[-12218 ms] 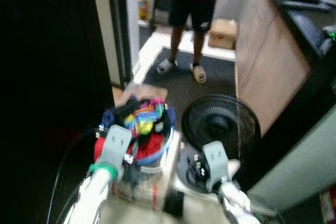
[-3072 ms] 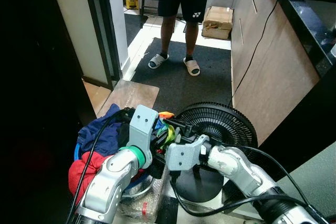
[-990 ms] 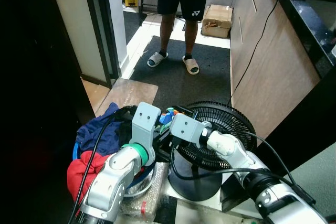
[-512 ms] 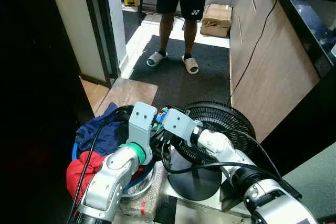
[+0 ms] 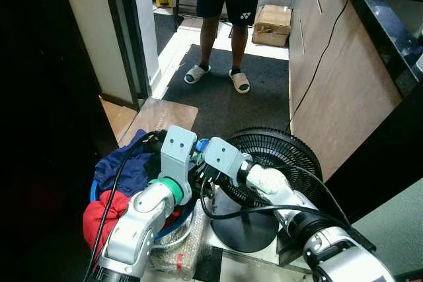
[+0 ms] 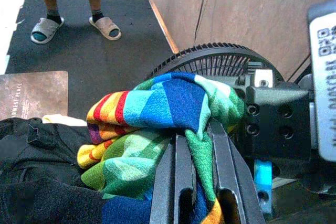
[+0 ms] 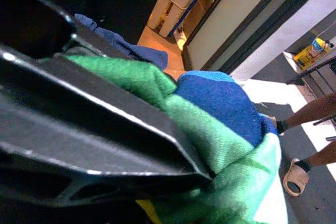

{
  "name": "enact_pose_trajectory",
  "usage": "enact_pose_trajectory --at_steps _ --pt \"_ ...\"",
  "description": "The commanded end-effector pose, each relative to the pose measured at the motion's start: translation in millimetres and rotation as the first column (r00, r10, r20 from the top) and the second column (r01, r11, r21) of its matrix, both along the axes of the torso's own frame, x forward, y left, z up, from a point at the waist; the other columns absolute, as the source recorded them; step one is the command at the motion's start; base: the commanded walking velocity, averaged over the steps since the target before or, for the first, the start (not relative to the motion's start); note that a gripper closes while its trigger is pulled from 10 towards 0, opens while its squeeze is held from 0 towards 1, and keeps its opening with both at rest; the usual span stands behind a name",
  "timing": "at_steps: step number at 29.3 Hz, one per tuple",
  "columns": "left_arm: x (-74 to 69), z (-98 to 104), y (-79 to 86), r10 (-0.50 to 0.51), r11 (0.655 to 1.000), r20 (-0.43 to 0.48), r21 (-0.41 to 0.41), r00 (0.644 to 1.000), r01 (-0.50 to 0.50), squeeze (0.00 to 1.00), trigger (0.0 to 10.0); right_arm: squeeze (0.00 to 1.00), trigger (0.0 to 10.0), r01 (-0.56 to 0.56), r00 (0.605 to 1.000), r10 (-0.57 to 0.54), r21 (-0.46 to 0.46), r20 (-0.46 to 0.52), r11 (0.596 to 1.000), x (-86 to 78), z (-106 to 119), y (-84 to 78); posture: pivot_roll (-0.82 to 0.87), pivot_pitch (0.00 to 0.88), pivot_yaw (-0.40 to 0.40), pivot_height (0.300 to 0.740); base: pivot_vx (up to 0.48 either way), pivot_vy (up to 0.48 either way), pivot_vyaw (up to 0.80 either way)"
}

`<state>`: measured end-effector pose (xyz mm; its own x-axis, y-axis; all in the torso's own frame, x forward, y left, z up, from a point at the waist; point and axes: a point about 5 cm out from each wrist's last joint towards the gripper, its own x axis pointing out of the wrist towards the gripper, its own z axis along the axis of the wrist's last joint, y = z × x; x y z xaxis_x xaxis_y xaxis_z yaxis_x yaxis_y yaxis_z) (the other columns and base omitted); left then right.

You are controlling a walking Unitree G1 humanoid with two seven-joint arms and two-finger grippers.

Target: Clothes washing

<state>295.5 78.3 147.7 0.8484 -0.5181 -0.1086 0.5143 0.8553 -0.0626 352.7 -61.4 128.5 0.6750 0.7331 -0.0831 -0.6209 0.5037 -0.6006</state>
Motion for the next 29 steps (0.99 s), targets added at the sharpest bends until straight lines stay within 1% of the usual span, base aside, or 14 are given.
enact_pose_trajectory --at_steps 1,6,16,18,19,20,23,24,29 --pt "-6.9 -14 -7.2 -0.041 0.999 -0.068 0.013 0.997 0.042 0.0 10.0 0.0 0.0 0.018 0.999 -0.02 0.064 0.029 0.998 4.0 11 -1.8 0.12 0.09 0.005 0.74 0.0 0.0 0.0" --pt "-7.4 -15 -7.2 -0.044 0.999 -0.069 0.016 0.997 0.045 0.0 10.0 0.0 0.0 0.02 1.0 -0.022 0.099 0.014 0.995 2.4 10 -3.0 0.12 0.084 0.006 0.74 0.0 0.0 0.0" --pt "-7.5 -16 -6.2 -0.045 0.999 -0.071 0.022 0.996 0.047 0.0 10.0 0.0 0.0 0.029 1.0 -0.029 0.126 -0.002 0.992 -1.0 5 -8.4 0.12 0.082 0.012 0.74 0.0 0.0 0.0" --pt "-6.8 -16 -6.4 -0.045 0.999 -0.07 0.023 0.996 0.047 0.0 10.0 0.0 0.0 0.045 0.999 -0.044 0.138 -0.004 0.989 -2.0 3 -11.3 0.12 0.081 0.013 0.74 0.0 0.0 0.0" --pt "-6.5 -16 -6.2 -0.044 0.999 -0.07 0.023 0.997 0.046 0.0 10.0 0.0 0.2 0.063 0.998 -0.063 0.153 -0.008 0.986 -2.4 1 -13.6 0.12 0.08 0.014 0.74 0.0 0.0 0.0" --pt "-6.4 -16 -6.0 -0.044 0.999 -0.069 0.022 0.997 0.045 0.0 10.0 0.0 0.2 0.077 0.997 -0.076 0.164 -0.012 0.984 -2.7 0 -15.2 0.12 0.08 0.014 0.74 0.0 0.0 0.0" --pt "-6.3 -16 -5.8 -0.043 0.999 -0.069 0.022 0.997 0.045 0.0 10.0 0.0 0.2 0.084 0.996 -0.083 0.17 -0.014 0.982 -2.8 0 -16.0 0.12 0.08 0.014 0.74 0.0 0.0 0.0" --pt "-6.3 -16 -5.2 -0.042 0.999 -0.068 0.022 0.997 0.043 0.0 10.0 1.0 10.0 0.089 0.996 -0.088 0.185 -0.014 0.979 -4.4 -1 -17.7 0.12 0.082 0.018 0.74 0.0 0.0 0.0" --pt "-5.7 -16 -3.5 -0.04 0.999 -0.069 0.027 0.997 0.042 0.0 10.0 1.0 10.0 0.076 0.997 -0.069 0.221 -0.039 0.972 -9.2 -4 -19.7 0.12 0.083 0.027 0.74 0.0 0.0 0.0"
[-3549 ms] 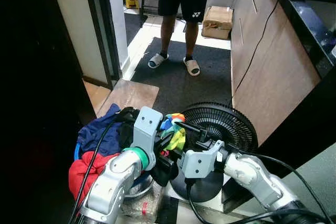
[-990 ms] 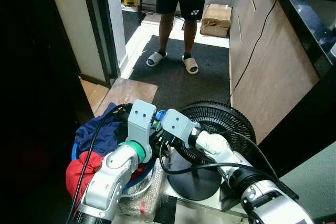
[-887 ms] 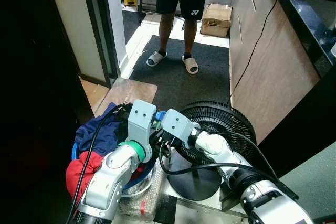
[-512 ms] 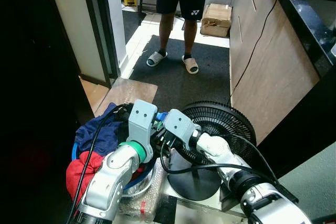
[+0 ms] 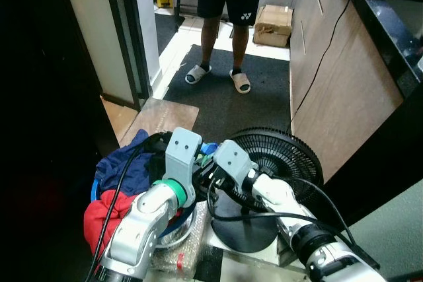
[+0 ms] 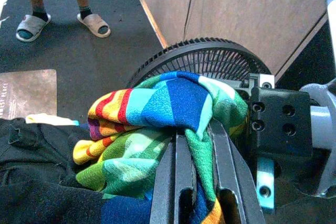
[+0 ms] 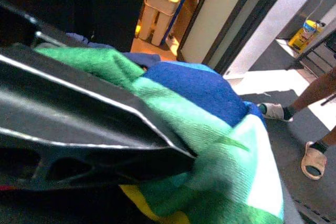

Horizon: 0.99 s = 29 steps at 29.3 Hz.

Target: Clothes washing

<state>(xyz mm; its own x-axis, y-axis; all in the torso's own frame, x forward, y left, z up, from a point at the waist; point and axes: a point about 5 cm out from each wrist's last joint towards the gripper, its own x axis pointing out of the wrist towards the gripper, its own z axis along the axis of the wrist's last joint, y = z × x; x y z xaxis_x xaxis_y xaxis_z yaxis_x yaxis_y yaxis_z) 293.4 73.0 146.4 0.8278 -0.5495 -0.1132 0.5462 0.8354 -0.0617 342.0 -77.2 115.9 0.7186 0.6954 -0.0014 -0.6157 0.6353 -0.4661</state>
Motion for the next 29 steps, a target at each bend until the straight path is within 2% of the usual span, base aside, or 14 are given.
enact_pose_trajectory --at_steps 1,8,15,16,25,26,29 --pt "-3.7 -14 1.7 -0.002 1.0 -0.065 0.026 0.998 0.004 0.0 10.0 1.0 10.0 0.012 1.0 -0.014 0.052 0.028 0.999 1.6 9 -3.9 0.12 0.083 0.027 0.74 0.0 0.0 0.0" --pt "-3.2 -14 1.1 -0.005 1.0 -0.065 0.029 0.998 0.007 0.0 10.0 1.0 10.0 0.001 1.0 -0.004 0.115 0.022 0.993 -3.4 12 -9.9 0.12 0.083 0.029 0.74 0.0 0.0 0.0" --pt "-3.4 -15 1.1 -0.006 1.0 -0.066 0.03 0.998 0.008 0.0 10.0 1.0 10.0 0.033 0.998 -0.039 0.106 0.053 0.994 -4.6 14 -14.0 0.11 0.084 0.029 0.74 0.0 0.0 0.0" --pt "-3.3 -15 0.1 -0.008 1.0 -0.066 0.029 0.998 0.01 0.0 10.0 0.0 10.0 0.032 0.997 -0.039 0.099 0.063 0.995 -5.3 14 -12.7 0.11 0.083 0.028 0.74 0.0 0.0 0.0" --pt "-2.8 -15 0.2 -0.004 1.0 -0.067 0.026 0.998 0.005 0.0 10.0 0.0 10.0 0.013 0.997 -0.018 0.076 0.073 0.997 -4.7 16 -4.5 0.12 0.083 0.021 0.74 0.0 0.0 0.0" --pt "-3.0 -15 0.7 -0.001 1.0 -0.067 0.026 0.998 0.003 0.0 10.0 0.0 0.0 -0.003 0.997 -0.002 0.081 0.072 0.997 -4.7 18 0.2 0.12 0.083 0.019 0.74 0.0 0.0 0.0" --pt "-3.1 -15 1.0 0.001 1.0 -0.067 0.026 0.998 0.001 0.0 10.0 0.0 0.0 -0.018 0.997 0.012 0.088 0.073 0.996 -4.7 20 4.8 0.12 0.083 0.019 0.74 0.0 0.0 0.0"
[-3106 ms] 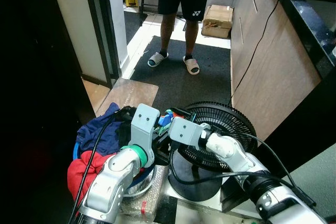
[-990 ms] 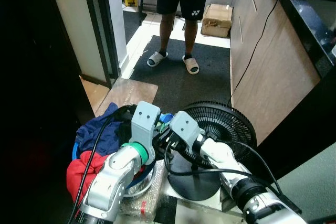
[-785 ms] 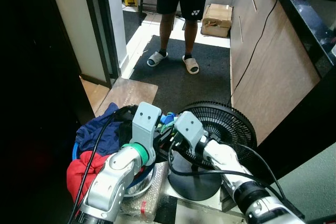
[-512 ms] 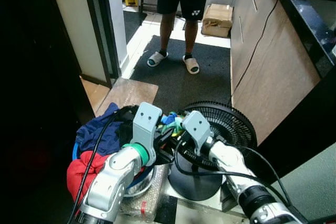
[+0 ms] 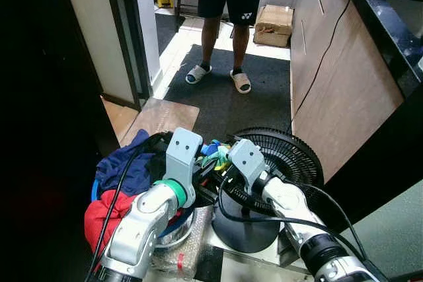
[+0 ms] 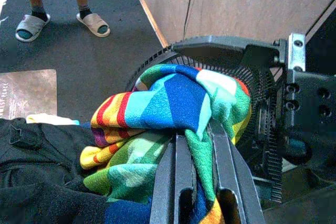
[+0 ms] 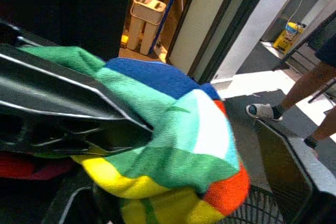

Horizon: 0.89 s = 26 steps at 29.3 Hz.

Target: Clothes washing

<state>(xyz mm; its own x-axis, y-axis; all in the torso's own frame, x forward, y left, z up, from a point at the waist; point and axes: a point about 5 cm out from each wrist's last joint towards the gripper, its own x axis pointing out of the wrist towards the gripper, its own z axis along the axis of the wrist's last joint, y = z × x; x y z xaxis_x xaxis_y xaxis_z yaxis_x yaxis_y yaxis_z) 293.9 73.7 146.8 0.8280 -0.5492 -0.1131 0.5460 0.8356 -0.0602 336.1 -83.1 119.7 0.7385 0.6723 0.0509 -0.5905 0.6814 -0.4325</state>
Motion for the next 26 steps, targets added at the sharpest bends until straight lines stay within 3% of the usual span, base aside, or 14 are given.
enact_pose_trajectory --at_steps 1,24,26 --pt "-3.6 -15 0.3 0.002 1.0 -0.068 0.024 0.998 -0.001 0.0 10.0 0.0 0.0 -0.057 0.996 0.055 0.03 0.064 0.998 1.3 18 15.3 0.12 0.083 0.017 0.74 0.0 0.0 0.0" --pt "-4.4 -19 3.4 0.027 0.999 -0.077 0.027 0.997 -0.025 0.0 10.0 0.0 0.0 -0.108 0.993 0.106 0.041 0.052 0.993 -2.9 17 27.5 0.13 0.086 0.005 0.74 0.0 0.0 0.0" --pt "-4.3 -19 4.1 0.036 0.999 -0.076 0.028 0.996 -0.034 0.0 9.4 0.0 0.0 -0.107 0.993 0.104 0.04 0.053 0.993 -3.0 17 28.1 0.13 0.086 0.004 0.74 0.0 0.0 0.0"
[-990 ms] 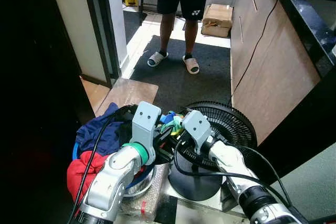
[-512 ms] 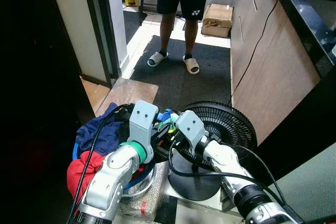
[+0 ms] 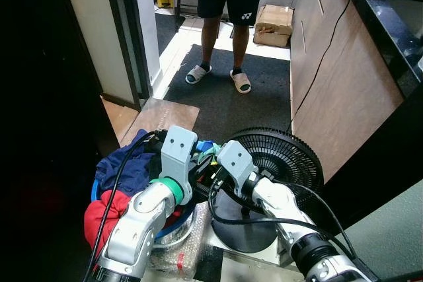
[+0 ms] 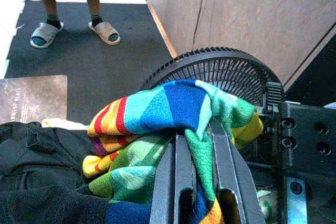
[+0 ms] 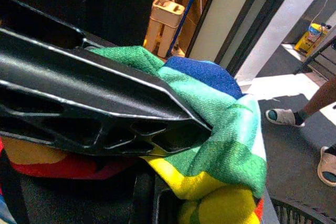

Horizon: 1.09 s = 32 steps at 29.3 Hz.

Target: Clothes washing

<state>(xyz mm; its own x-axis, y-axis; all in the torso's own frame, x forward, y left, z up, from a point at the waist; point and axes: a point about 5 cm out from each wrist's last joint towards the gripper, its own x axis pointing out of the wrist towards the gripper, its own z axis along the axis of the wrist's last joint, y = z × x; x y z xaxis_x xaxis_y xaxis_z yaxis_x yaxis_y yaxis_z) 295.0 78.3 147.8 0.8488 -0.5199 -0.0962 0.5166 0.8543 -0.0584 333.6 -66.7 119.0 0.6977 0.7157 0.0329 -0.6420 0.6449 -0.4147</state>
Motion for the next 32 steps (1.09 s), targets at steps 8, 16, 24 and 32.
enact_pose_trajectory --at_steps 8,16,24,32 --pt "-9.9 -16 -5.5 -0.063 0.998 -0.064 -0.003 0.996 0.063 1.0 10.0 0.0 10.0 -0.03 0.996 0.028 0.021 0.087 0.999 1.0 18 11.8 0.13 0.084 0.004 0.74 0.0 0.0 0.0" --pt "-8.6 -16 -4.2 -0.059 0.998 -0.059 -0.004 0.996 0.059 1.0 10.0 0.0 10.0 0.021 0.996 -0.023 0.026 0.091 0.999 4.0 18 1.2 0.13 0.079 0.002 0.74 0.0 0.0 0.0" --pt "-11.3 -15 1.5 -0.049 0.999 -0.044 0.009 0.998 0.05 1.0 10.0 0.0 10.0 0.107 0.992 -0.11 0.052 0.056 0.993 1.1 8 -24.3 0.13 0.069 0.005 0.74 0.0 0.0 0.0" --pt "-42.4 -25 50.0 -0.134 0.97 -0.051 0.196 0.99 0.141 0.0 10.0 0.0 10.0 0.306 0.95 -0.311 0.239 -0.02 0.921 -21.3 6 -79.2 0.12 0.068 0.021 0.74 0.0 0.0 0.0"
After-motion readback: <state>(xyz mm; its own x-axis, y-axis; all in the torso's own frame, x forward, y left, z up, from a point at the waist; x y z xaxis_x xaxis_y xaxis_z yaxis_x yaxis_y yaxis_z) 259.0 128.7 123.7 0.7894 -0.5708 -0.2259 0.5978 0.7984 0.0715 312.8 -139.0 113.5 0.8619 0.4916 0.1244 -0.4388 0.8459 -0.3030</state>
